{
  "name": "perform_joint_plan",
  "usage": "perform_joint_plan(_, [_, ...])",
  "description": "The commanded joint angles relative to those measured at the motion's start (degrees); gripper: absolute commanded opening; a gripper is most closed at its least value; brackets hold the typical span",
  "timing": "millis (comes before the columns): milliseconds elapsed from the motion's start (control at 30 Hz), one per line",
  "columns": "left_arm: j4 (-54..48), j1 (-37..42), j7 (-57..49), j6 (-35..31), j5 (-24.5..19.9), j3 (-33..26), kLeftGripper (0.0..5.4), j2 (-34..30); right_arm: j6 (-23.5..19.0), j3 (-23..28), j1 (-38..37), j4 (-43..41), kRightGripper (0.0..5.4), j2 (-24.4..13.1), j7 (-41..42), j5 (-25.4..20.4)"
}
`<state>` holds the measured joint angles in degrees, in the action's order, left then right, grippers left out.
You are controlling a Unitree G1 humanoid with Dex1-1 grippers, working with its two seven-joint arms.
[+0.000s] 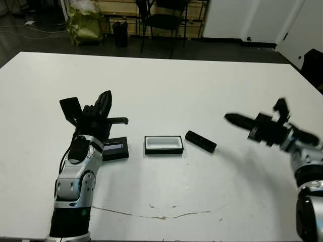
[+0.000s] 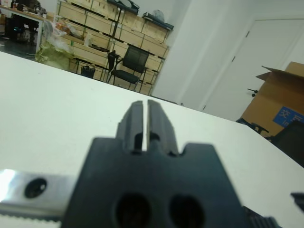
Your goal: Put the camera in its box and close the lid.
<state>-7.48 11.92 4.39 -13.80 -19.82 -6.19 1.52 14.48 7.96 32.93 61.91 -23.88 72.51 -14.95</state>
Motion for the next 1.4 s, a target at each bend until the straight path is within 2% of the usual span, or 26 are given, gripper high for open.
perform_joint_plan(33, [0.7, -0.4, -0.5, -1.0, 0.3, -0.3, 0.00, -0.1, -0.8, 0.0, -6.0, -9.0, 1.29, 3.1, -4.6, -0.4])
perform_joint_plan(133, [0.9, -0.4, -0.3, -0.7, 0.4, -0.1, 0.00, -0.2, -4.7, -1.1, -12.5, -22.3, 1.96, 4.9, -11.0, -0.4])
perform_joint_plan(200, [1.0, -0.4, -0.2, -0.7, 0.4, -0.1, 0.00, -0.2, -6.8, -1.7, -14.7, -26.1, 2.41, 5.7, -12.4, -1.1])
perform_joint_plan(233, [0.9, -0.4, -0.3, -0.8, 0.4, -0.1, 0.00, -0.2, -6.4, -1.8, -15.3, -26.4, 2.64, 6.1, -12.5, -1.3])
perform_joint_plan(367, [1.0, -0.5, -0.3, -0.5, 0.3, -0.2, 0.00, 0.0, 2.3, -2.6, -17.0, -24.8, 3.55, 7.0, -13.7, 0.5])
perform_joint_plan(500, [1.2, -0.6, -0.2, -0.4, 0.5, -0.1, 0.00, 0.0, 2.2, -3.2, -17.3, -24.3, 4.48, 6.1, -12.6, 0.0])
perform_joint_plan(633, [1.1, -0.6, -0.6, -0.8, 0.8, 0.0, 0.00, 0.0, 4.9, -2.9, -17.1, -23.2, 5.37, 5.9, -11.5, -0.5])
perform_joint_plan(867, [1.2, -0.7, -0.3, -0.5, 1.3, 0.3, 0.00, -0.3, 4.6, -3.5, -17.0, -23.2, 5.39, 5.8, -13.1, 0.3])
perform_joint_plan(1000, [1.0, -0.7, -0.3, -0.6, 1.6, 0.4, 0.00, -0.3, 6.6, -4.3, -15.9, -20.0, 5.39, 5.8, -15.0, 2.4])
perform_joint_plan(1100, [0.9, -0.7, -0.4, -0.8, 1.6, 0.4, 0.00, -0.2, 1.9, -4.6, -13.8, -16.1, 5.39, 5.8, -13.5, 1.6])
perform_joint_plan(1200, [1.1, -0.7, -0.2, -0.5, 1.5, 0.3, 0.00, -0.2, 0.7, -5.2, -12.3, -12.9, 5.39, 5.8, -12.6, 2.2])
perform_joint_plan(1267, [1.3, -0.7, 0.1, -0.2, 1.2, 0.2, 0.00, -0.1, 0.4, -6.0, -12.1, -12.6, 5.39, 5.6, -13.3, 3.4])
perform_joint_plan(1400, [1.6, -0.5, 0.3, -0.1, 1.4, 0.2, 0.00, -0.3, -4.6, -7.6, -12.3, -14.9, 5.39, 5.3, -14.9, 4.5])
